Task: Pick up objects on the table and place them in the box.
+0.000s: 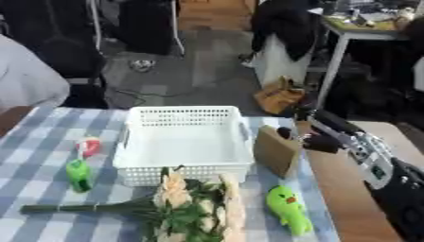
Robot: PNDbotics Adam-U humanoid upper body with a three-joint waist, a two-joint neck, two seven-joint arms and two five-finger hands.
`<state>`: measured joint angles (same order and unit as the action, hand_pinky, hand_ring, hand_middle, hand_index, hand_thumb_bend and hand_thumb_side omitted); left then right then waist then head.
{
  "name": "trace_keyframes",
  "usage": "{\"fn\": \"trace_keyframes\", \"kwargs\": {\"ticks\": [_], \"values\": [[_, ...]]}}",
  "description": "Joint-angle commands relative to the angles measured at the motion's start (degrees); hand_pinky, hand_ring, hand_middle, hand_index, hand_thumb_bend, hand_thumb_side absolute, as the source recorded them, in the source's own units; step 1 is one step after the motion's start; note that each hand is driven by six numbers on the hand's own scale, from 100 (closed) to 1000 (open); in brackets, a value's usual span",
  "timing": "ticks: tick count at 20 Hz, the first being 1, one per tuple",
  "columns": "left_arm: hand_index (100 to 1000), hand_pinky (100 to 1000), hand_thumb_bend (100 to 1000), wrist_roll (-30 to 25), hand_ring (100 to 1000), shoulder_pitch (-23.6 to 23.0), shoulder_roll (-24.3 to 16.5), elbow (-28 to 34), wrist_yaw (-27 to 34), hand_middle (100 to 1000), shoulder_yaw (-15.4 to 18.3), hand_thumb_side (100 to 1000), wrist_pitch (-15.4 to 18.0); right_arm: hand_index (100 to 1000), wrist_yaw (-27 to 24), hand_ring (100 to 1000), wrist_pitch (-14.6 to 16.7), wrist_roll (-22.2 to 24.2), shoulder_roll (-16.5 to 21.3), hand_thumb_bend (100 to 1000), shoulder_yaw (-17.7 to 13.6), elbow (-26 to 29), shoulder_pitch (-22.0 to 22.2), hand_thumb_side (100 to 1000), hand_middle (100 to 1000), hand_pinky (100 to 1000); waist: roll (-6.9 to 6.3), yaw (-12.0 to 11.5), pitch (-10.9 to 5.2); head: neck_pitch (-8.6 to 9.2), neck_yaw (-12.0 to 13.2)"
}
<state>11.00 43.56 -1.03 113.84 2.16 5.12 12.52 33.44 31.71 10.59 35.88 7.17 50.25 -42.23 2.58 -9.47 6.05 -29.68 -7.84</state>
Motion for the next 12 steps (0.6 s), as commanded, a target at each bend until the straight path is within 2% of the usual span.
{"fn": "trace_keyframes", "kwargs": {"ticks": [1,4,6,9,12], "values": [[878,671,100,0.12,816,1.51,0.13,0.76,-0.13,779,-0.15,982,0.41,909,0.97,919,0.04,0.17,2.86,584,-1.0,1.33,-1.28,1000,870,885,-0.34,-0.16,0.45,1.21,-0.9],[878,671,100,0.12,816,1.61,0.24,0.76,-0.09,778,-0.21,979,0.42,891,3.41,910,0.16,-2.29,2.99,550,-1.23,1.67,-1.25,1000,852,874,-0.28,-0.31,0.6,1.11,-1.55],[877,671,100,0.1,815,1.62,0.33,0.76,-0.06,778,-0.23,979,0.41,901,6.67,915,-1.48,-3.56,3.04,520,-0.96,1.27,-1.26,1000,853,873,-0.24,-0.45,0.59,1.0,-1.91],[876,670,100,0.18,814,1.66,0.47,0.76,0.06,776,-0.21,978,0.51,910,12.01,917,-4.64,-2.6,3.0,513,-0.48,0.24,-1.28,1000,849,873,-0.21,-0.63,0.6,1.03,-2.53],[876,670,100,0.21,813,1.67,0.5,0.76,0.16,775,-0.28,974,0.51,908,15.18,918,-5.94,-0.95,2.89,504,-0.6,0.16,-1.42,1000,846,874,-0.21,-0.71,0.69,1.1,-2.94]]}}
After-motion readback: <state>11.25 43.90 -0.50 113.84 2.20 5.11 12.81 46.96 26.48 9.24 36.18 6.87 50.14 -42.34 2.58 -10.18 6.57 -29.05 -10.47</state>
